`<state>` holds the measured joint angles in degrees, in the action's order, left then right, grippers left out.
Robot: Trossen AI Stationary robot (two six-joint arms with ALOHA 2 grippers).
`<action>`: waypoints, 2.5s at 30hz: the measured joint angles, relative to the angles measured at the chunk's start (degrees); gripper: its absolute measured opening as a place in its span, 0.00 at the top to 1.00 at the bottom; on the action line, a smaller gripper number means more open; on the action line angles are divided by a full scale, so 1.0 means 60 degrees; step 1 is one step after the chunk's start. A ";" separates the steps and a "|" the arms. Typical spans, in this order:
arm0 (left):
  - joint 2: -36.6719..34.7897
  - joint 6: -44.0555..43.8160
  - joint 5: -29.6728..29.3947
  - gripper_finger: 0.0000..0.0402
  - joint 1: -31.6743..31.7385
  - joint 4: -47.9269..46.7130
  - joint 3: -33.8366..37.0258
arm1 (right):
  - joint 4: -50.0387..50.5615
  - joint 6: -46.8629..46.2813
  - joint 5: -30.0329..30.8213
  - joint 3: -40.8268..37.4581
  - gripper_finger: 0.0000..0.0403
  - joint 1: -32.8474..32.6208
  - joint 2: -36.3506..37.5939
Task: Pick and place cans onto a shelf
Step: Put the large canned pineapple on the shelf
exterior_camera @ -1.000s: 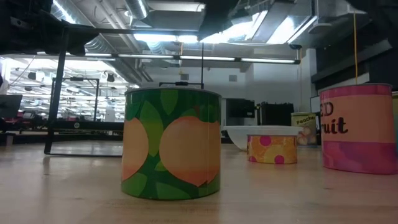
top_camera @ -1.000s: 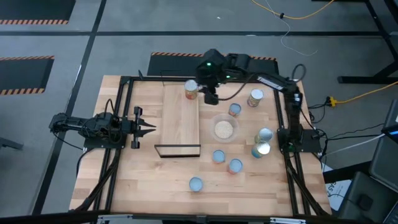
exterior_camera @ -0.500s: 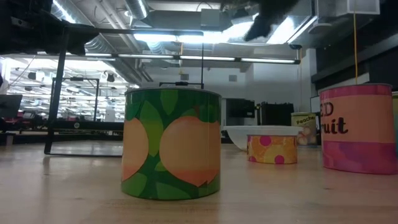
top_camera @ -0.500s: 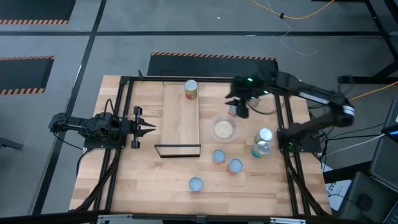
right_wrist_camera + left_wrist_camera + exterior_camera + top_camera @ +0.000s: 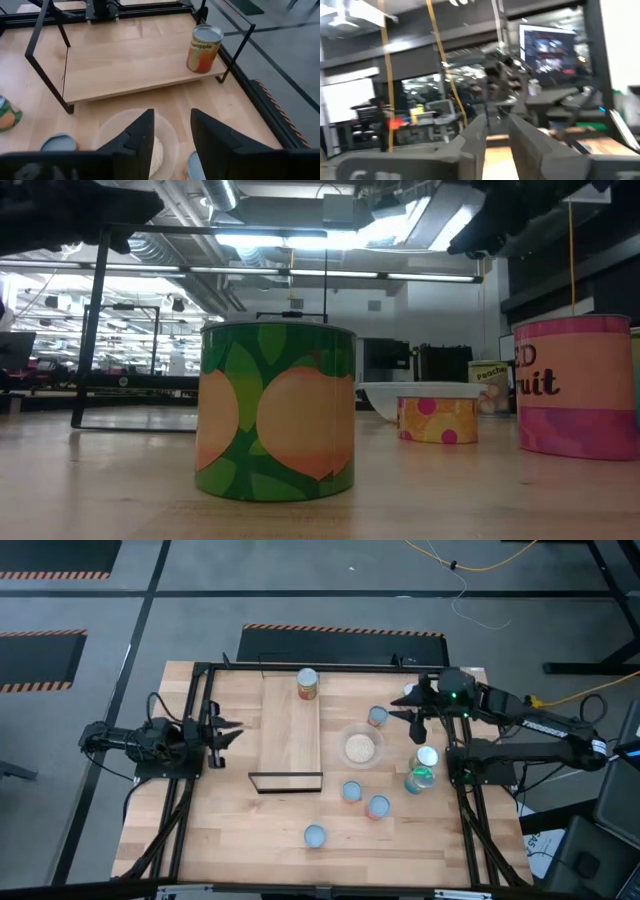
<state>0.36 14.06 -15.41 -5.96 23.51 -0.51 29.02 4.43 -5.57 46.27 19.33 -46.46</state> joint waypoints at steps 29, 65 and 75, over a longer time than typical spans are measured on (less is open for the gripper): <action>0.6263 -0.0590 -0.2173 0.71 0.1064 -0.1880 -0.5380 | -0.1410 0.0119 0.0008 -0.1102 0.67 0.0000 0.0143; 1.5728 -0.1844 0.1845 0.71 0.5864 -0.6423 -1.1690 | -0.1297 0.0123 -0.0003 -0.1095 0.67 -0.0004 0.0136; 1.5864 -0.1856 0.1925 0.72 0.5813 -0.6415 -1.1690 | -0.1296 0.0123 -0.0003 -0.1087 0.67 -0.0002 0.0136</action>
<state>95.55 2.93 -3.86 28.92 -14.98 -70.65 21.24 5.17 -5.58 39.75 19.32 -45.65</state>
